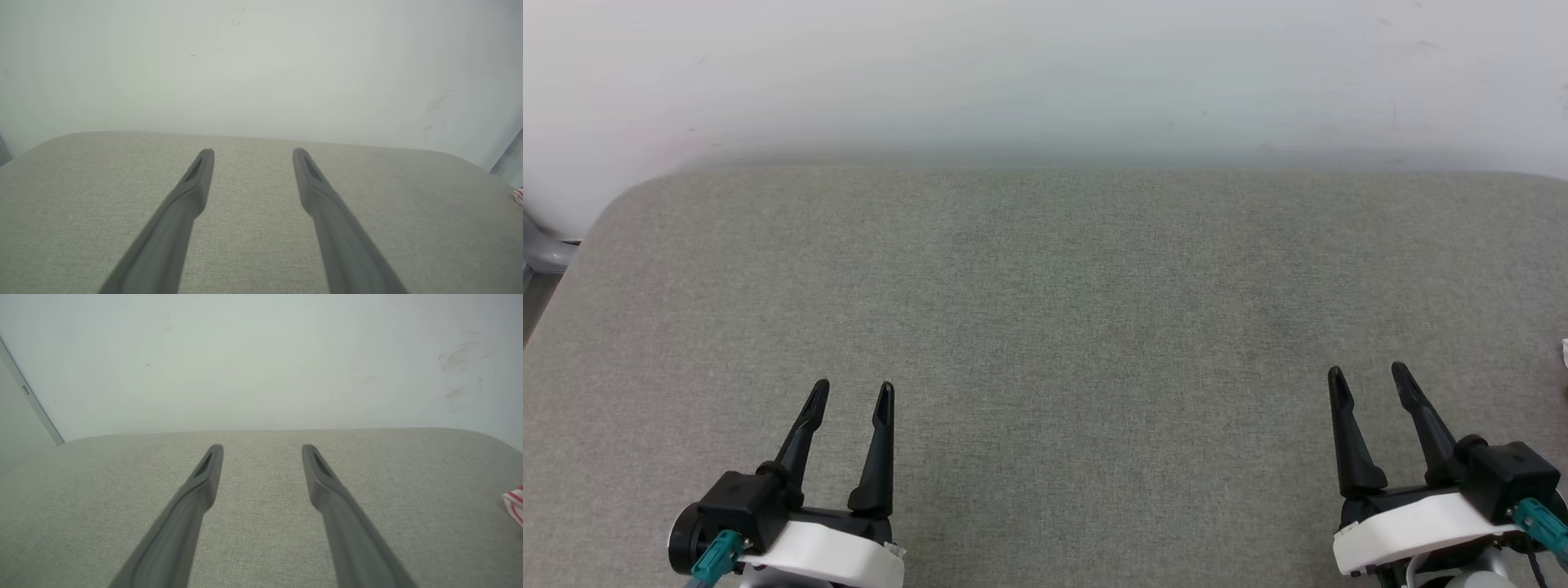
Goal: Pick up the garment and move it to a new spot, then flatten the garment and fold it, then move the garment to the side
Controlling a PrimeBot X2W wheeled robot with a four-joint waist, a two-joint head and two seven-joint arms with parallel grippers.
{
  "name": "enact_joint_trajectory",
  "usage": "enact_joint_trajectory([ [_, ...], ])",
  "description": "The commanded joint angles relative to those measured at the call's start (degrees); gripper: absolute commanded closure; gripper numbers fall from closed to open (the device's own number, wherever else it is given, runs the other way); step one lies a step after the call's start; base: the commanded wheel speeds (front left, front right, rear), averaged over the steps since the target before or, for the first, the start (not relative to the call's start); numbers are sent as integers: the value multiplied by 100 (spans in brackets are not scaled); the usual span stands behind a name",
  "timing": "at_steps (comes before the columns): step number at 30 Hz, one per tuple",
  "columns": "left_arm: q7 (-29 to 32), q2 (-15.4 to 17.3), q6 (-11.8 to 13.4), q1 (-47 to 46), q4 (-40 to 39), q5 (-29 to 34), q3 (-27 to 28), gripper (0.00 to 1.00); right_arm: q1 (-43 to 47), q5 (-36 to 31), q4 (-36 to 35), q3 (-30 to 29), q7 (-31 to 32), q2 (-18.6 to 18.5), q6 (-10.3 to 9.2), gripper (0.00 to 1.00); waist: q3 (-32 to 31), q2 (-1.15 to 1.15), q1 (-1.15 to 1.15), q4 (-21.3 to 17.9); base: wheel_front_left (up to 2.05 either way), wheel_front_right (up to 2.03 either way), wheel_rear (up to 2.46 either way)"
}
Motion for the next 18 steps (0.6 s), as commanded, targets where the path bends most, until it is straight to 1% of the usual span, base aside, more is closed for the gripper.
enact_joint_trajectory([
  [1,-14,-7,-10,36,-20,-13,10,0,-53,29,-8,2,-43,30,-5,0,5,0,0,3,0,0,0],
  [4,-14,11,-11,33,-38,-67,0,0,-68,37,-10,3,-39,31,-5,0,25,0,0,4,0,0,0],
  [5,0,0,1,3,-22,-69,-13,100,-1,13,13,6,-21,4,0,100,26,0,0,4,0,0,0],
  [8,4,-9,1,61,150,-69,-32,100,71,12,173,13,-14,4,0,100,27,0,0,4,0,0,0],
  [18,225,29,12,-28,251,-1217,17,100,-3,1182,247,-12,210,-27,0,100,-1,0,0,-16,0,0,0],
])
